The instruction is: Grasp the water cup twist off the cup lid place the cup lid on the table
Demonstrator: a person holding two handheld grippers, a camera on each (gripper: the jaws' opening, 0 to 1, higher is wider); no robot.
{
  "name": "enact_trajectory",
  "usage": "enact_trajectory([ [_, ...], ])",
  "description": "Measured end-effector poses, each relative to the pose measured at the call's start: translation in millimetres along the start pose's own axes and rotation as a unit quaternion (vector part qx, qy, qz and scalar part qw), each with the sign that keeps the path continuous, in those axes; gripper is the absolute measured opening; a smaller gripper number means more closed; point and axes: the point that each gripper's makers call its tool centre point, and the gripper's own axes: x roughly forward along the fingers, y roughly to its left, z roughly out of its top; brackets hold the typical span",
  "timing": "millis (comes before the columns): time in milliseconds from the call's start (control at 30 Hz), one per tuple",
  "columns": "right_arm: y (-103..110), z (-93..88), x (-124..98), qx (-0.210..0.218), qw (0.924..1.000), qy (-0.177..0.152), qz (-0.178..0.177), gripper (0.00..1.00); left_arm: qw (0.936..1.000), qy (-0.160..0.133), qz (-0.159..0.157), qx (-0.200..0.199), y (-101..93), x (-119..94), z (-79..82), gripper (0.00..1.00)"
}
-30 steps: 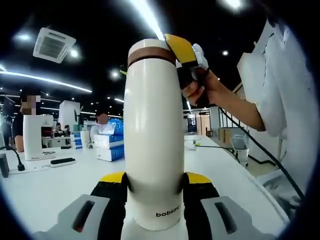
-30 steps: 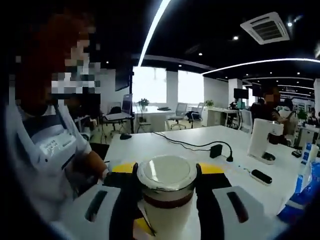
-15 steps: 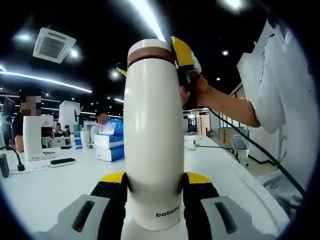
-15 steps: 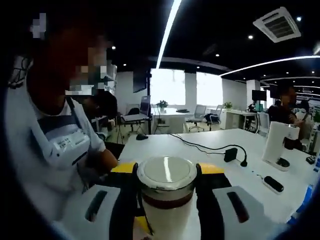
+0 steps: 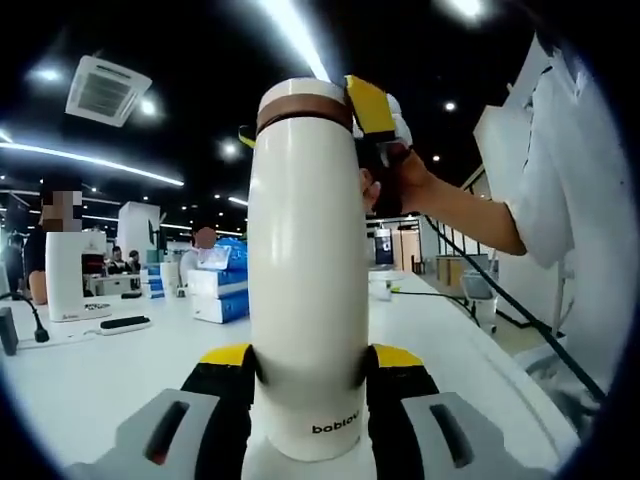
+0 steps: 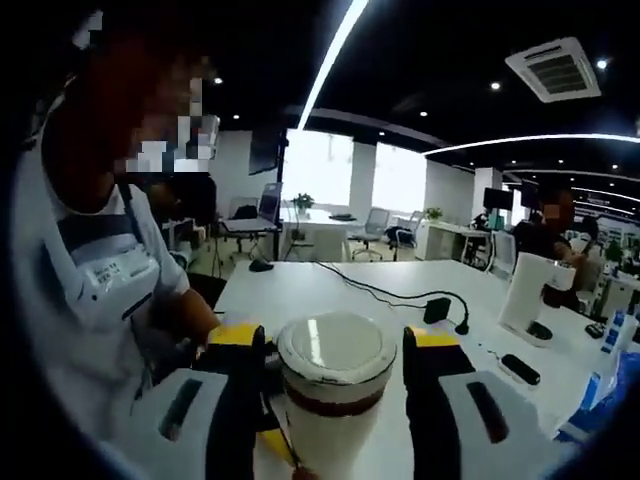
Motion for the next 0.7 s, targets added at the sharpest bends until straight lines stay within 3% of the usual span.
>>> enact_trajectory([
  [100, -6, 9.2, -9, 0.015, 0.9991, -0.016, -0.038, 0.67, 1.0, 0.0, 0.0, 0.002, -0.4, 0, 0.1, 0.45],
  [200, -16, 11.6, -26, 0.044, 0.9908, -0.021, -0.126, 0.69, 1.0, 0.0, 0.001, 0.002, -0.8, 0, 0.1, 0.45],
  [233, -19, 10.7, -33, 0.06, 0.9847, -0.023, -0.162, 0.7, 1.0, 0.0, 0.001, 0.002, -1.0, 0, 0.1, 0.45],
  [267, -28, 8.7, -45, 0.074, 0.9722, -0.023, -0.221, 0.74, 1.0, 0.0, 0.001, 0.002, -1.1, 0, 0.0, 0.45],
  [300, -31, 13.0, -54, 0.07, 0.9626, -0.046, -0.258, 0.78, 1.0, 0.0, 0.001, 0.002, -1.2, 0, 0.0, 0.45],
  [367, -23, 12.9, -65, 0.096, 0.9514, -0.068, -0.285, 0.79, 1.0, 0.0, 0.001, 0.002, -1.1, 0, 0.0, 0.45],
  [467, 1, 10.8, -71, 0.111, 0.9478, -0.081, -0.288, 0.79, 1.0, 0.0, 0.001, 0.003, -1.2, 0, -0.2, 0.45],
  [533, 18, 8.4, -75, 0.111, 0.9385, -0.085, -0.316, 0.81, 1.0, 0.001, 0.002, 0.003, -1.2, -1, -0.3, 0.45],
  [600, 34, 6.6, -74, 0.11, 0.935, -0.085, -0.326, 0.81, 1.0, 0.001, 0.001, 0.003, -1.1, -1, -0.6, 0.45],
  [700, 47, -0.2, -75, 0.107, 0.9171, -0.081, -0.375, 0.81, 1.0, 0.0, 0.002, 0.006, -1.6, -2, -0.9, 0.45],
])
